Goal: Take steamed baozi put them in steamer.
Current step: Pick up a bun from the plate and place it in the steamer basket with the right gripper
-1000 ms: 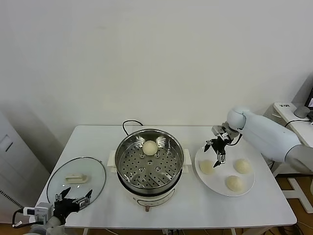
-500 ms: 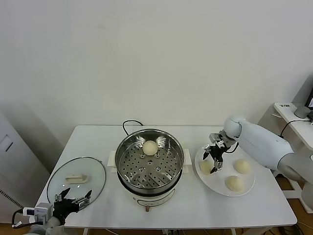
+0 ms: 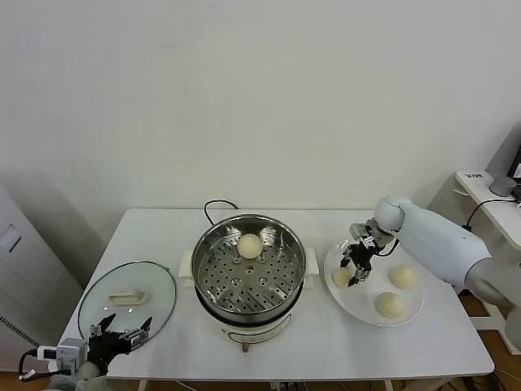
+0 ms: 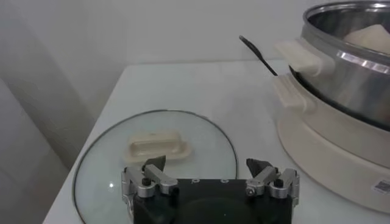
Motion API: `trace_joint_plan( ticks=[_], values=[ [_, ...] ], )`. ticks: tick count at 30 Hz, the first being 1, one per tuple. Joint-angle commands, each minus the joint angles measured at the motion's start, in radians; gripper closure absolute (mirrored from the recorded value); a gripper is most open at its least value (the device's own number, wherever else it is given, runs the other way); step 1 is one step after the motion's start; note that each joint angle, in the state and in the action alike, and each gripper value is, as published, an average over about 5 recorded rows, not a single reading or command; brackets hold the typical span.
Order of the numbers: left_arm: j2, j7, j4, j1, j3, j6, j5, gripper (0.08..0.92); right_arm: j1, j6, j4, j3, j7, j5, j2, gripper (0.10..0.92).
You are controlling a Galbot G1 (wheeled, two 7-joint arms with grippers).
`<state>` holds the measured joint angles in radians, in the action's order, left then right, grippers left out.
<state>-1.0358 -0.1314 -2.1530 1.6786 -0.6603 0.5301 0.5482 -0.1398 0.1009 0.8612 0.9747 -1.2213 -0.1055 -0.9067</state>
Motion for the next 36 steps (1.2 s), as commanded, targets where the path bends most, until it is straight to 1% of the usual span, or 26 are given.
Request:
trace_joint_plan(
  ticks=[1,9,13,16,21,25,30,36],
  values=[
    [-0.004,-0.001,-0.003,0.0,0.0,0.003,-0.006,0.177,-0.16,-0.033,0.116,0.142,-0.023,-0.109,0.063,0.499],
    [0.009,-0.004,0.003,0.005,-0.003,-0.001,-0.01,0.177,-0.567,-0.195,0.343,0.449,-0.043,-0.421,0.161,0.499],
    [0.012,-0.007,0.007,0.002,-0.002,-0.003,-0.009,0.177,-0.732,-0.272,0.422,0.541,-0.03,-0.533,0.169,0.499],
    [0.017,-0.007,0.006,0.002,0.0,-0.004,-0.009,0.177,-0.803,-0.318,0.473,0.575,-0.004,-0.621,0.16,0.499],
    [0.02,-0.008,0.001,0.004,0.004,-0.006,-0.008,0.177,-0.835,-0.384,0.571,0.577,0.099,-0.776,0.126,0.499],
    [0.017,-0.008,-0.004,0.004,0.006,-0.007,-0.008,0.177,-0.817,-0.421,0.625,0.557,0.182,-0.847,0.074,0.499],
    [0.006,-0.01,-0.014,0.004,0.006,-0.003,-0.01,0.177,-0.763,-0.461,0.651,0.522,0.282,-0.891,0.005,0.499],
    [-0.001,-0.012,-0.019,0.006,0.004,-0.003,-0.011,0.177,-0.673,-0.512,0.642,0.481,0.389,-0.913,-0.092,0.499]
  ],
)
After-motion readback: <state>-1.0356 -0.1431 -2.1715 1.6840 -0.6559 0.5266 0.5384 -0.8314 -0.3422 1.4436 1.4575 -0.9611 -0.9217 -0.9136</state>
